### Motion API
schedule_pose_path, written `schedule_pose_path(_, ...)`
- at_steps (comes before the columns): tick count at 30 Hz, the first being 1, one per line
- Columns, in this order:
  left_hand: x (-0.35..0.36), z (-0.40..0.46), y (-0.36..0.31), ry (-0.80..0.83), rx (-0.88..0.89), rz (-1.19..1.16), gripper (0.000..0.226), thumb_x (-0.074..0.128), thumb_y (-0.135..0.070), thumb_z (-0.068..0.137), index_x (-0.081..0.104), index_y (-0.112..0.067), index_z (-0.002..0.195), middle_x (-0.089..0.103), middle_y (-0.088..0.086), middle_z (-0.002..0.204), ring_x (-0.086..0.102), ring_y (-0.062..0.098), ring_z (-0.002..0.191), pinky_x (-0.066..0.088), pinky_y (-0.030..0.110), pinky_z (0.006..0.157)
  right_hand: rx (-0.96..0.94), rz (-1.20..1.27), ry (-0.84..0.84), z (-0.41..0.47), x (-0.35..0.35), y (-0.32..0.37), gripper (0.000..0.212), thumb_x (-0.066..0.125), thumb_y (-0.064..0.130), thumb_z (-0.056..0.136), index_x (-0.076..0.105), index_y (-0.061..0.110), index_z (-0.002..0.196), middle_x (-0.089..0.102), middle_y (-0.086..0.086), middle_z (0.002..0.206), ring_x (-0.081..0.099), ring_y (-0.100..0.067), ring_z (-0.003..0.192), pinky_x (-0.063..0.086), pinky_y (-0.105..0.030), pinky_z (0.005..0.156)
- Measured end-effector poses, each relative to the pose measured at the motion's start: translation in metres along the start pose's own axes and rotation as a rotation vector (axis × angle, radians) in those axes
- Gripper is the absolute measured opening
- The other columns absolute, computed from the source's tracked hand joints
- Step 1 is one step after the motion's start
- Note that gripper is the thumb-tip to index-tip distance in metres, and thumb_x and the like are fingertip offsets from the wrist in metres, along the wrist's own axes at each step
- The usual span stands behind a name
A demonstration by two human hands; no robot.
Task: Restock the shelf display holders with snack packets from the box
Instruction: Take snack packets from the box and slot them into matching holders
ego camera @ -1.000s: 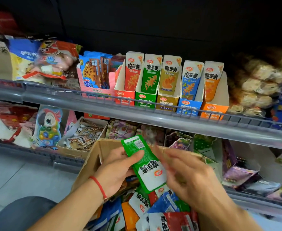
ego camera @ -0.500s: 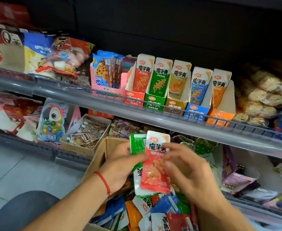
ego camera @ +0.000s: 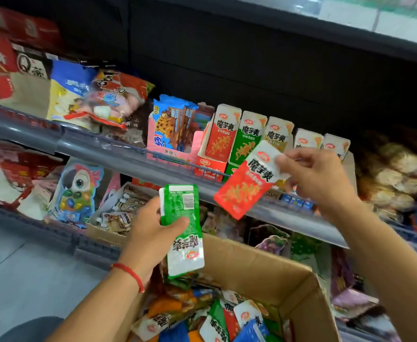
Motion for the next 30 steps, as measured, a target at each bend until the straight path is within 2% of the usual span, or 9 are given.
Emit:
schedule_pose_path(4,-0.016,0.01,-0.003,-0.068,-0.033,-0.043,0.03,0.073,0.005,0.087,0.07,-0.022,0.099,0.08,-0.003,0.089,0.077,0.018,0.082,0.061,0.04,0.074,-0.081,0.026,-0.189,0.062,-0.008,0.046,0.012,0.07,0.024,0.095,0.073,0.019,0.084,0.076,-0.01,0.081,0.072,-0.018,0.056,0.043,-0.025,0.042)
schedule_pose_path(7,-0.019,0.017,-0.005,-0.08,-0.046,-0.037,0.027,0.075,0.002,0.086,0.071,-0.021,0.099,0.08,-0.001,0.09,0.077,0.02,0.082,0.062,0.047,0.08,-0.136,-0.093,-0.254,0.099,0.0,0.072,0.009,0.068,0.026,0.096,0.074,0.02,0.093,0.077,-0.002,0.083,0.076,-0.017,0.062,0.053,-0.029,0.047)
schedule_pose_path(10,-0.023,0.025,-0.01,-0.085,-0.055,-0.047,0.025,0.074,0.002,0.086,0.071,-0.02,0.098,0.08,0.0,0.088,0.077,0.021,0.081,0.062,0.048,0.08,-0.218,-0.226,-0.272,0.125,0.019,0.08,0.011,0.065,0.029,0.095,0.075,0.023,0.094,0.076,0.0,0.08,0.075,-0.016,0.06,0.063,-0.039,0.066)
schedule_pose_path(14,-0.026,0.034,-0.016,-0.054,-0.07,-0.074,0.024,0.073,0.0,0.089,0.071,-0.022,0.097,0.08,-0.003,0.088,0.077,0.018,0.081,0.061,0.044,0.079,-0.255,-0.416,-0.244,0.148,0.052,0.068,0.012,0.063,0.039,0.094,0.073,0.034,0.091,0.075,0.002,0.078,0.074,-0.016,0.061,0.063,-0.044,0.075)
schedule_pose_path(18,-0.029,0.04,-0.016,-0.05,-0.09,-0.104,0.024,0.072,0.002,0.089,0.071,-0.021,0.097,0.08,-0.001,0.087,0.077,0.018,0.079,0.061,0.043,0.077,-0.345,-0.692,-0.173,0.154,0.087,0.058,0.018,0.062,0.042,0.097,0.074,0.032,0.106,0.076,-0.002,0.096,0.072,-0.029,0.088,0.059,-0.048,0.08)
schedule_pose_path(20,-0.029,0.041,-0.016,-0.043,-0.101,-0.123,0.023,0.071,0.002,0.089,0.071,-0.019,0.098,0.08,-0.001,0.086,0.077,0.018,0.078,0.06,0.038,0.073,-0.417,-0.81,-0.159,0.154,0.101,0.054,0.021,0.063,0.04,0.099,0.074,0.026,0.11,0.076,-0.003,0.104,0.07,-0.03,0.094,0.057,-0.044,0.078)
schedule_pose_path(23,-0.028,0.042,-0.016,-0.034,-0.103,-0.122,0.024,0.071,0.001,0.09,0.071,-0.02,0.099,0.08,-0.001,0.087,0.077,0.018,0.079,0.061,0.042,0.077,-0.437,-0.87,-0.165,0.16,0.109,0.046,0.022,0.065,0.037,0.098,0.074,0.021,0.109,0.072,-0.003,0.109,0.069,-0.027,0.094,0.049,-0.035,0.072)
schedule_pose_path(26,-0.028,0.043,-0.015,-0.027,-0.109,-0.122,0.024,0.072,0.0,0.09,0.071,-0.022,0.099,0.08,-0.002,0.088,0.077,0.019,0.081,0.061,0.047,0.081,-0.425,-0.887,-0.174,0.166,0.11,0.042,0.023,0.065,0.035,0.099,0.073,0.018,0.11,0.067,-0.005,0.116,0.067,-0.027,0.097,0.043,-0.033,0.072)
schedule_pose_path(30,-0.026,0.044,-0.014,-0.023,-0.114,-0.122,0.024,0.072,-0.001,0.09,0.071,-0.022,0.1,0.08,-0.002,0.089,0.077,0.019,0.082,0.061,0.049,0.083,-0.424,-0.898,-0.211,0.173,0.106,0.04,0.022,0.066,0.037,0.098,0.073,0.019,0.109,0.062,-0.006,0.118,0.067,-0.028,0.096,0.052,-0.04,0.075)
Point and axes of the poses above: each hand's wrist, its own z-axis towards the middle knuckle, its own x-axis out of the palm, y = z × x, the point moved 9 cm from there along z, towards the middle knuckle
